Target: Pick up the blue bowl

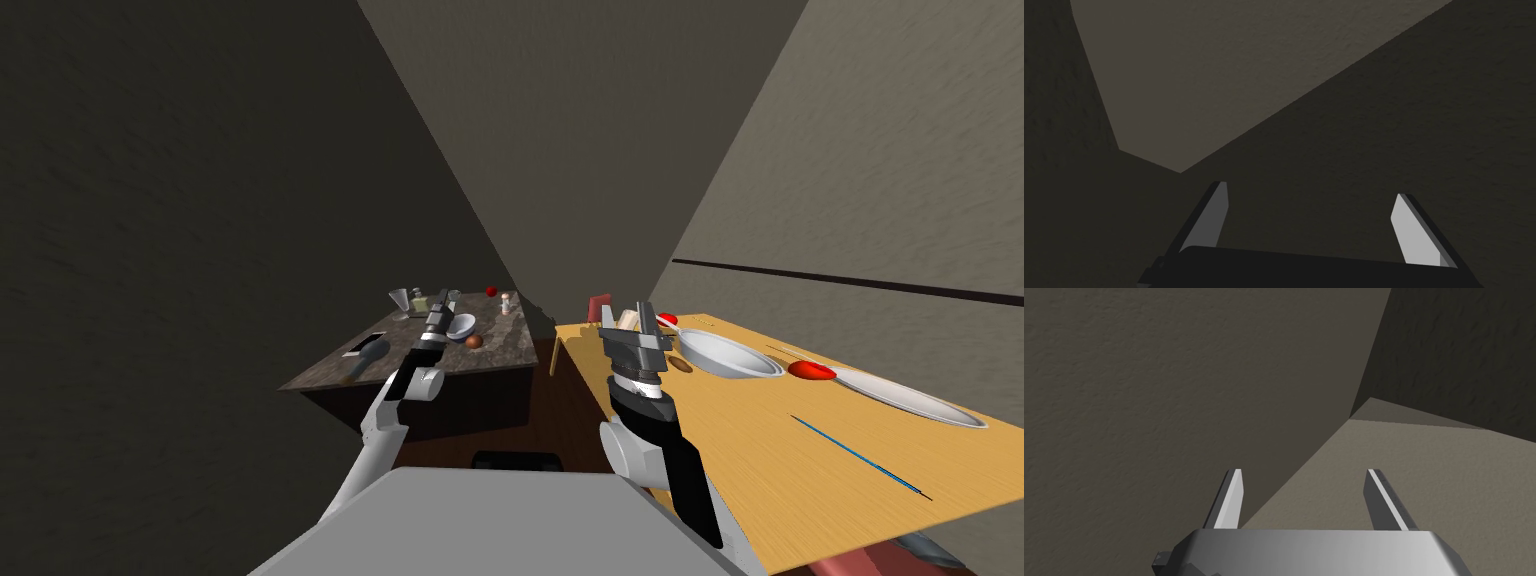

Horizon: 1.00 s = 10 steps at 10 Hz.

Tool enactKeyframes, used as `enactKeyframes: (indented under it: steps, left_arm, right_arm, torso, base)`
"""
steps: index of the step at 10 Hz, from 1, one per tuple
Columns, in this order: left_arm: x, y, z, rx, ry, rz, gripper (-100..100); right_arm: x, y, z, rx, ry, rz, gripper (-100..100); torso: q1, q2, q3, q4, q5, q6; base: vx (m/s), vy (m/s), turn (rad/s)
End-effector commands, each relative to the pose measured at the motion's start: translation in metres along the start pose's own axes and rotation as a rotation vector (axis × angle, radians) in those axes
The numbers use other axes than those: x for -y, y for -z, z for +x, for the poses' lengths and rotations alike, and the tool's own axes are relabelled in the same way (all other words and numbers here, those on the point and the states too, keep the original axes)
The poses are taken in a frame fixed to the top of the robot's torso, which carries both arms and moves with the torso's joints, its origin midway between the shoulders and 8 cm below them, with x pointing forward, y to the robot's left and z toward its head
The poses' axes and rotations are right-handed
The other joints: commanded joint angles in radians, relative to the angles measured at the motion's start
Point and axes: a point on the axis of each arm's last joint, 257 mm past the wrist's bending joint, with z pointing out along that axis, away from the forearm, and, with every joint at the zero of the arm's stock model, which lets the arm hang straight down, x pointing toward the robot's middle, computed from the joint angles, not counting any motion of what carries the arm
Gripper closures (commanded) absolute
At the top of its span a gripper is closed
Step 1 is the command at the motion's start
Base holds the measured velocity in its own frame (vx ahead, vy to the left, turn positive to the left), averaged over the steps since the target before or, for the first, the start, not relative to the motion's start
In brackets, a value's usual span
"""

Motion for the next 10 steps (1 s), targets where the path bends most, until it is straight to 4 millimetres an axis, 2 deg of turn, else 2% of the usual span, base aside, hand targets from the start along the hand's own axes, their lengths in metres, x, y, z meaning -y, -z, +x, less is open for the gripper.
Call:
enactKeyframes:
  steps: [1, 10]
  left_arm:
    - [-0.011, -0.004, -0.003, -0.003, -0.01, -0.042, -100]
    - [-0.057, -0.021, -0.02, -0.017, -0.043, -0.225, -100]
  right_arm:
    - [0.0, 0.0, 0.0, 0.0, 0.0, 0.0, 0]
    - [0.0, 0.0, 0.0, 0.0, 0.0, 0.0, 0]
  torso:
    - [0.0, 0.0, 0.0, 0.0, 0.0, 0.0]
    - [0.002, -0.001, 0.0, 0.0, 0.0, 0.0]
  base:
    - [-0.058, -0.095, -0.001]
    - [-0.043, -0.06, -0.008]
